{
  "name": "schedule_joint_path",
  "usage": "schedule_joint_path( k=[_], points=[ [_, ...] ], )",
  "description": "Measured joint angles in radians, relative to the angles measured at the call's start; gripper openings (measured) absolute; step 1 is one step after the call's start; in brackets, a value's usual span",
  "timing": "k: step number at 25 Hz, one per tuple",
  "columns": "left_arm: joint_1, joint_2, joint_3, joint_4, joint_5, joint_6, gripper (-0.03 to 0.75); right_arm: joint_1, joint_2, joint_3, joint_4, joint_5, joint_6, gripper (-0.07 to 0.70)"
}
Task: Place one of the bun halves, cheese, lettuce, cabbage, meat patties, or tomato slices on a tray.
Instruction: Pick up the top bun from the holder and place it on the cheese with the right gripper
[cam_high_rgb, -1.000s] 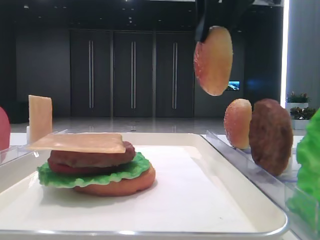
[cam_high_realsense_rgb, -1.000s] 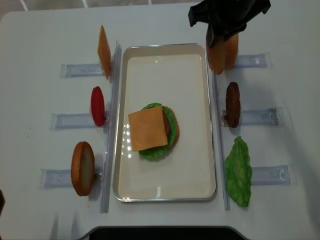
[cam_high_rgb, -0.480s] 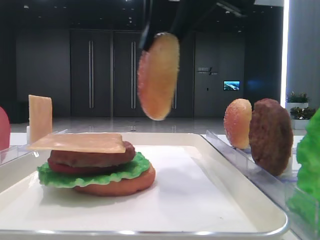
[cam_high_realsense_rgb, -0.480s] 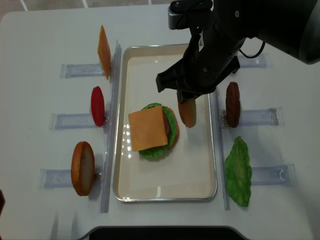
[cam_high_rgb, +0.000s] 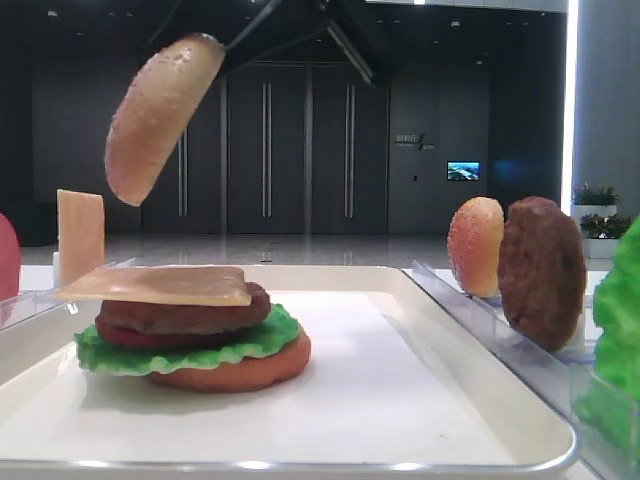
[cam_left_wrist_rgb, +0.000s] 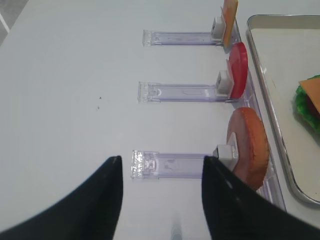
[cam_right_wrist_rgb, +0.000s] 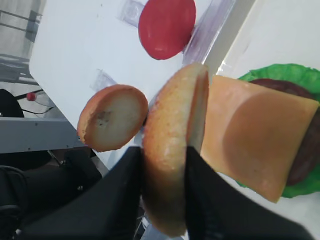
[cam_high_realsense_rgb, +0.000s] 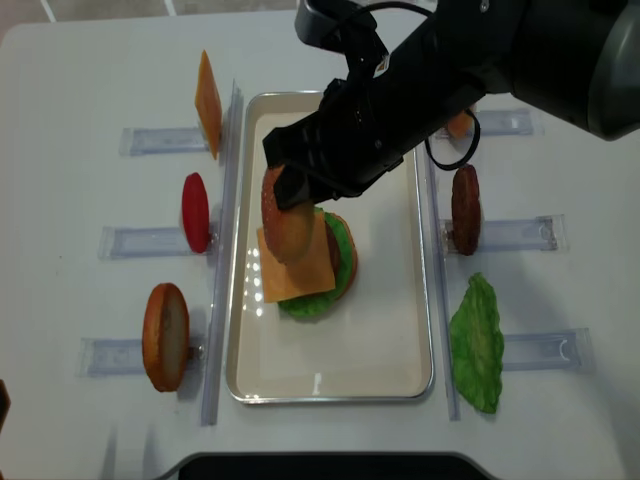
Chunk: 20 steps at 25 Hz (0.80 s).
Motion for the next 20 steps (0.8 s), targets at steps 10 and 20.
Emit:
schedule_joint_path(
  k=[10, 20],
  points=[
    [0.0, 0.0, 0.0, 0.0, 0.0, 0.0, 0.391, -0.041, 0.021, 0.072, 0.196, -0.05, -0.201, 0.181],
    [0.0, 0.0, 0.0, 0.0, 0.0, 0.0, 0.391, -0.041, 0.087, 0.073, 0.252, -0.061, -0.24, 0.181]
  ],
)
